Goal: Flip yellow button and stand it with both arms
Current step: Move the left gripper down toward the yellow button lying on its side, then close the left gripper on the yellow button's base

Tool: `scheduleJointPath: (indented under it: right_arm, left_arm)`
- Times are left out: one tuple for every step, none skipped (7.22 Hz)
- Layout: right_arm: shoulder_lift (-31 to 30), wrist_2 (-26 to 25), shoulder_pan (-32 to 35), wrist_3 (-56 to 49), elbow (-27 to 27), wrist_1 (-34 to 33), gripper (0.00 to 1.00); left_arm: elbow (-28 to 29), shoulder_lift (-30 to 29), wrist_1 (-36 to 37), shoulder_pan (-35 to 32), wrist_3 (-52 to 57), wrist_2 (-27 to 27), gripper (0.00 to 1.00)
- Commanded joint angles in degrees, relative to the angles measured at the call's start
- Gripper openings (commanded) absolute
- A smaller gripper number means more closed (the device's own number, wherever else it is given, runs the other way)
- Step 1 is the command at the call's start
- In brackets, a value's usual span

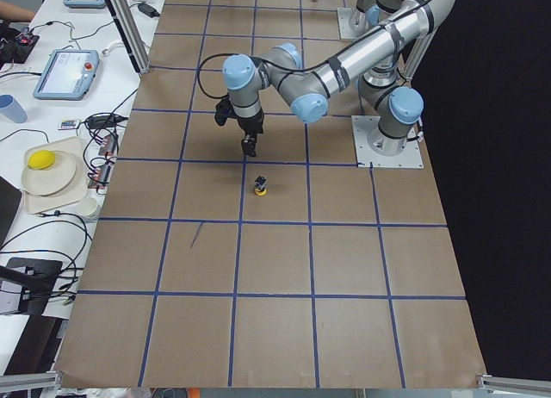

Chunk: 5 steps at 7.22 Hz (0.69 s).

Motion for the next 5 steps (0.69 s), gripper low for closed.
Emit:
scheduleJointPath:
  right_arm:
    - [0.06,0.01,-0.01,0.0,-0.02,0.0,1.0]
    - [0.06,0.01,-0.01,0.0,-0.02,0.0,1.0]
    - [0.06,-0.08,-0.01,0.0,0.07,0.0,1.0]
    - [0.06,-0.08,-0.01,0.0,0.15,0.0,1.0]
    - [-0.03,0.09,0.08,0.08,0.15,0.0,1.0]
  left_arm:
    - [-2.39,-2.4,6.77,2.28,8.59,0.09,1.0]
    - [-2.48,-4.32,8.51,3.25,11.48,0.0,1.0]
    - [-2.57,-6.52,13.75,4.3,16.9,-0.18,1.0]
    - [-2.91,-7.15,13.63,5.18,18.87,-0.79,1.0]
    - [-5.27,-7.16,14.58,5.28,18.98,-0.71,1.0]
